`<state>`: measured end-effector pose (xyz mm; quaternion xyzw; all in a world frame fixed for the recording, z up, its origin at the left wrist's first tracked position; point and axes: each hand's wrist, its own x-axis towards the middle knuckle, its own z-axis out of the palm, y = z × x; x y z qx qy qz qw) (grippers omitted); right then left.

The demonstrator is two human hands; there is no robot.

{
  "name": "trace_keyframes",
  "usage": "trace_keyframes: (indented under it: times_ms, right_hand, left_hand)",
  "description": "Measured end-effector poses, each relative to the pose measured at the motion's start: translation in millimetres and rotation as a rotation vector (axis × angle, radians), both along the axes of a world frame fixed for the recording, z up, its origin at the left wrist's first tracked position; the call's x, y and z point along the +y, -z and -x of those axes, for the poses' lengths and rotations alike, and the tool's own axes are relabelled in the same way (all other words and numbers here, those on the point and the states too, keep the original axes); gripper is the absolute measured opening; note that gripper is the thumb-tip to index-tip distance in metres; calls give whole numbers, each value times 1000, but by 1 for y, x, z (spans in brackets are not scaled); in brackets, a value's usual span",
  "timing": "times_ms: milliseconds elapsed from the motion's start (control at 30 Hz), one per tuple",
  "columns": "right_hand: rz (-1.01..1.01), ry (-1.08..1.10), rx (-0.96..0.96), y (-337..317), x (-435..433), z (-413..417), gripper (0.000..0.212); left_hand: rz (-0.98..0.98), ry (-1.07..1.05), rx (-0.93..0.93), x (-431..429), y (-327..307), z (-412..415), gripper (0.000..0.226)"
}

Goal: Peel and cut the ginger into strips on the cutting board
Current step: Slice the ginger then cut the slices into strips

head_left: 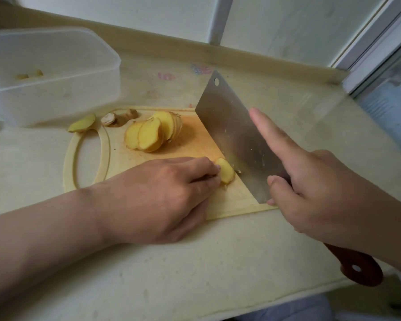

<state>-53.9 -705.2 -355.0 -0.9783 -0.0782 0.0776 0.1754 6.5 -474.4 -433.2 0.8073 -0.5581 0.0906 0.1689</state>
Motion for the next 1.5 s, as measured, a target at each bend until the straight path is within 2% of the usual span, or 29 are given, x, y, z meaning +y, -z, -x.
trace_keyframes:
  times_ms: [200,367,533,667,900,1100,1200,1367,1500]
  right_hand:
    - [46,29,18,-5,4,-6,94]
    - [79,-1,142,-15,20,-40,92]
    - [-126,97,-23,2,17,-32,94]
    - [-163,118,-125,10,9,-7,97]
    - [-5,24,-2,-4,6,-12,94]
    - [58,35,98,-10,28,-38,92]
    - [13,43,46,-7,33,-47,93]
    - [-129,109,-139,9,18,-11,95]
    - [-103,99,-128,8,11,-2,96]
  left_hand:
    - [19,3,2,0,2,-1,42]
    - [0,17,19,1,1,-2,47]
    - [-11,-1,11,1,0,1,47]
    - [-16,-5,7,2,2,0,45]
    - [-7,-5,-14,2,4,0,45]
    - [8,3,-3,1,6,-2,46]
    - [3,11,0,0,4,0,48]
    - [1,-49,-52,2,4,3,47]
    - [2,-49,-56,2,5,2,44]
